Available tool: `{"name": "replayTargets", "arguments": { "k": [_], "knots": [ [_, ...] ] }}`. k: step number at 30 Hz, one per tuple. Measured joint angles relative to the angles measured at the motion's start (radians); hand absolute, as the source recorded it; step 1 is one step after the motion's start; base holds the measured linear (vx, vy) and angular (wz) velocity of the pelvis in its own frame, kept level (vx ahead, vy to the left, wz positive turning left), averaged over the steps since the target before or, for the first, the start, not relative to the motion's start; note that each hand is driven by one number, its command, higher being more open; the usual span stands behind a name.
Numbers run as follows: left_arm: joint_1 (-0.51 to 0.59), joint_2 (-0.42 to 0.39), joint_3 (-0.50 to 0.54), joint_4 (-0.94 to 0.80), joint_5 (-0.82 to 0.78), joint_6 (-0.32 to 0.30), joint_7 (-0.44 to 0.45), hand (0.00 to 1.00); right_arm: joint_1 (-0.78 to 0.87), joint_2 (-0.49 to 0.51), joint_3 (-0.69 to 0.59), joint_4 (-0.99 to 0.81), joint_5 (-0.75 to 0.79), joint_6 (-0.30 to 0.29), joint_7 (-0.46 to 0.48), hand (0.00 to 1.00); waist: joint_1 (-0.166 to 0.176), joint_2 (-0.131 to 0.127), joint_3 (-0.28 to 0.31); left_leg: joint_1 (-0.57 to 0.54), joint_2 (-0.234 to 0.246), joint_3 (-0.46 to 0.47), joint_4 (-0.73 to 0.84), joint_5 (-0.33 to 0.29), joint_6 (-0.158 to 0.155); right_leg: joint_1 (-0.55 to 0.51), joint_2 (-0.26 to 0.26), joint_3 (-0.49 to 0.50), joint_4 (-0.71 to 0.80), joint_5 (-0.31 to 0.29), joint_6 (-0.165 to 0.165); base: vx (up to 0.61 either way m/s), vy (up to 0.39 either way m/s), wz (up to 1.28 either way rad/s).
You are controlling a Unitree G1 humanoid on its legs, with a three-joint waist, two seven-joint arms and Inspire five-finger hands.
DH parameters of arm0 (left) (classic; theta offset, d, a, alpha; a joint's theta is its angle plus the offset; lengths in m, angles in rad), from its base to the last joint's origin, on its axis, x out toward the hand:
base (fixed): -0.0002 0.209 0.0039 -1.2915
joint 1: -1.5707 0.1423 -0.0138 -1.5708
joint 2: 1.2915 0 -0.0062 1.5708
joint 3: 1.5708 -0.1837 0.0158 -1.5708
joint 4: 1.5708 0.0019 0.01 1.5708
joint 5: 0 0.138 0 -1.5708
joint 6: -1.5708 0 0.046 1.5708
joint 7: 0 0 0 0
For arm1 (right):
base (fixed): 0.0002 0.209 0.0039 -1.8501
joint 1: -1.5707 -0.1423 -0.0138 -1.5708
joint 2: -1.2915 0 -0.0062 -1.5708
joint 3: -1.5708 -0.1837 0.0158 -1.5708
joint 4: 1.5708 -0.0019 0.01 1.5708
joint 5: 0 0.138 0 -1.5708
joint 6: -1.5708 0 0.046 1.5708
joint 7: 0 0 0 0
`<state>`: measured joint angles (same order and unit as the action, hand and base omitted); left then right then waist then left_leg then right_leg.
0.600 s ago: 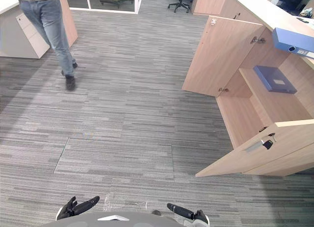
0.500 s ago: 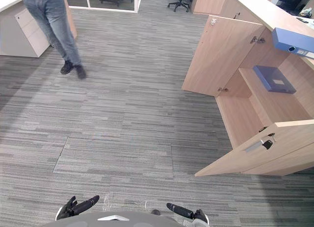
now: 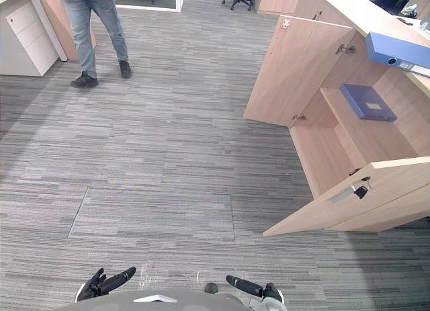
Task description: Walk over to the cabinet, pick up the folder, carry it to the office cabinet, place the folder inside the office cabinet, then close the office cabinet door
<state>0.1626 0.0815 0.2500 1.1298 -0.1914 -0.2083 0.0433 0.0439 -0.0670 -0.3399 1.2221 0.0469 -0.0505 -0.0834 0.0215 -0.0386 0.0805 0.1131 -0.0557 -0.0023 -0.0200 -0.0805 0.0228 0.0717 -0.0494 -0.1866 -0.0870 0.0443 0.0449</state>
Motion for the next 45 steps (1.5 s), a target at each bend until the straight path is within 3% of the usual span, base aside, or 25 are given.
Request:
{"name": "replayTargets", "arguments": {
  "k": [8,14,26,28,30,31,32,34,35,36,37,39,41,42,43,44,45],
  "knots": [
    [-0.010,0.002,0.003,0.001,0.011,0.012,-0.005,1.00,-0.001,-0.002,0.000,-0.002,-0.004,0.000,0.017,1.00,0.000,-0.002,0.011,0.002,0.000,0.008,0.000,-0.004,-0.006,0.000,0.000,0.006,0.000,0.001,0.001,-0.01,0.000,-0.02],
    [-0.021,0.021,-0.037,0.001,0.123,0.012,-0.021,1.00,-0.002,-0.006,0.032,-0.012,-0.040,-0.001,0.017,1.00,-0.004,-0.001,0.011,0.010,-0.001,0.027,0.001,-0.007,-0.010,0.000,0.000,0.027,0.000,0.007,0.009,-0.04,-0.004,-0.11],
    [-0.036,0.036,-0.067,0.021,0.127,0.017,-0.026,1.00,-0.001,-0.013,0.058,-0.013,-0.043,-0.004,0.028,1.00,-0.007,-0.003,0.017,0.009,0.000,0.044,0.017,-0.021,-0.010,-0.001,0.002,0.044,0.000,0.007,0.009,-0.03,-0.013,-0.04],
    [-0.037,0.029,-0.036,0.021,0.119,0.018,-0.027,1.00,-0.001,-0.015,0.058,-0.013,-0.042,-0.004,0.029,1.00,-0.002,0.005,0.029,-0.049,0.009,0.062,0.142,-0.094,-0.014,-0.001,0.006,0.056,0.000,0.001,0.003,-0.01,-0.004,-0.18],
    [-0.034,0.019,-0.007,0.019,0.109,0.020,-0.024,1.00,-0.001,-0.018,0.058,-0.013,-0.041,-0.004,0.029,1.00,0.003,0.015,0.039,-0.102,0.034,0.078,0.264,-0.162,-0.048,0.004,0.020,0.054,0.006,-0.015,-0.014,0.02,-0.008,-0.21],
    [-0.033,0.014,0.013,0.018,0.104,0.022,-0.022,1.00,-0.001,-0.017,0.058,-0.013,-0.041,-0.004,0.029,1.00,0.005,0.017,0.042,-0.134,0.057,0.092,0.349,-0.207,-0.119,0.008,0.028,0.042,0.006,-0.020,-0.020,0.03,-0.028,-0.18],
    [-0.024,0.011,0.027,0.015,0.104,0.027,-0.022,1.00,-0.003,-0.017,0.058,-0.012,-0.041,-0.004,0.028,1.00,0.008,0.019,0.047,-0.165,0.066,0.095,0.434,-0.216,-0.135,0.016,0.033,0.040,0.007,-0.024,-0.025,0.03,-0.040,-0.10],
    [-0.028,-0.005,0.069,-0.018,0.079,0.038,-0.025,1.00,-0.004,-0.017,0.055,-0.012,-0.041,-0.004,0.026,1.00,0.015,0.014,0.071,-0.274,0.081,0.092,0.699,-0.161,-0.167,0.027,0.027,0.052,0.042,-0.048,-0.039,0.01,-0.014,-0.09],
    [-0.037,-0.011,0.092,-0.031,0.063,0.034,-0.022,1.00,-0.009,-0.017,0.055,-0.012,-0.041,-0.003,0.023,1.00,0.033,0.011,0.098,-0.317,0.084,0.091,0.768,-0.197,-0.130,0.031,0.004,0.068,0.084,-0.082,-0.040,0.03,0.064,-0.28],
    [-0.036,-0.018,0.092,-0.037,0.040,0.032,-0.019,1.00,-0.013,-0.021,0.053,-0.012,-0.041,-0.001,0.018,1.00,0.035,0.006,0.105,-0.351,0.089,0.074,0.729,-0.227,-0.105,0.028,-0.024,0.081,0.109,-0.107,-0.027,0.05,0.093,-0.33],
    [-0.035,-0.021,0.092,-0.038,0.033,0.031,-0.017,1.00,-0.016,-0.023,0.052,-0.012,-0.042,-0.001,0.017,1.00,0.036,0.008,0.105,-0.360,0.092,0.066,0.685,-0.227,-0.106,0.028,-0.038,0.088,0.110,-0.112,-0.021,0.06,0.106,-0.26],
    [-0.035,-0.026,0.092,-0.038,0.014,0.027,-0.012,1.00,-0.021,-0.030,0.057,-0.019,-0.042,-0.001,0.015,1.00,0.034,0.017,0.104,-0.390,0.111,0.032,0.543,-0.201,-0.108,0.025,-0.074,0.114,0.113,-0.126,0.001,0.16,0.202,-0.30],
    [-0.036,-0.029,0.092,-0.038,-0.010,0.020,-0.005,1.00,-0.020,-0.035,0.059,-0.019,-0.043,0.001,0.011,1.00,0.032,0.022,0.107,-0.420,0.133,-0.019,0.389,-0.127,-0.117,0.024,-0.119,0.132,0.125,-0.151,0.039,0.30,0.351,-0.26],
    [-0.028,-0.039,0.092,-0.037,-0.031,0.011,0.005,1.00,-0.018,-0.045,0.070,-0.019,-0.044,0.001,0.010,1.00,0.032,0.037,0.102,-0.406,0.163,-0.039,0.256,-0.070,-0.131,0.032,-0.139,0.146,0.129,-0.174,0.077,0.32,0.394,-0.22],
    [-0.026,-0.042,0.095,-0.034,-0.043,0.012,0.011,1.00,-0.017,-0.046,0.078,-0.018,-0.044,0.001,0.007,1.00,0.032,0.038,0.105,-0.397,0.175,-0.007,0.251,0.011,-0.158,0.047,-0.147,0.150,0.129,-0.185,0.093,0.43,0.483,-0.34],
    [-0.024,-0.047,0.102,-0.031,-0.046,0.012,0.014,1.00,-0.017,-0.049,0.079,-0.015,-0.047,0.001,0.008,1.00,0.035,0.035,0.103,-0.378,0.163,0.027,0.251,0.092,-0.136,0.063,-0.171,0.158,0.131,-0.193,0.100,0.24,0.246,-0.24],
    [-0.022,-0.038,0.103,-0.030,-0.046,0.012,0.017,1.00,-0.018,-0.040,0.080,-0.007,-0.057,0.001,0.009,1.00,0.035,0.014,0.099,-0.383,0.145,0.037,0.271,0.079,-0.124,0.067,-0.190,0.162,0.136,-0.192,0.100,0.40,0.325,-0.11]
  ]
}}
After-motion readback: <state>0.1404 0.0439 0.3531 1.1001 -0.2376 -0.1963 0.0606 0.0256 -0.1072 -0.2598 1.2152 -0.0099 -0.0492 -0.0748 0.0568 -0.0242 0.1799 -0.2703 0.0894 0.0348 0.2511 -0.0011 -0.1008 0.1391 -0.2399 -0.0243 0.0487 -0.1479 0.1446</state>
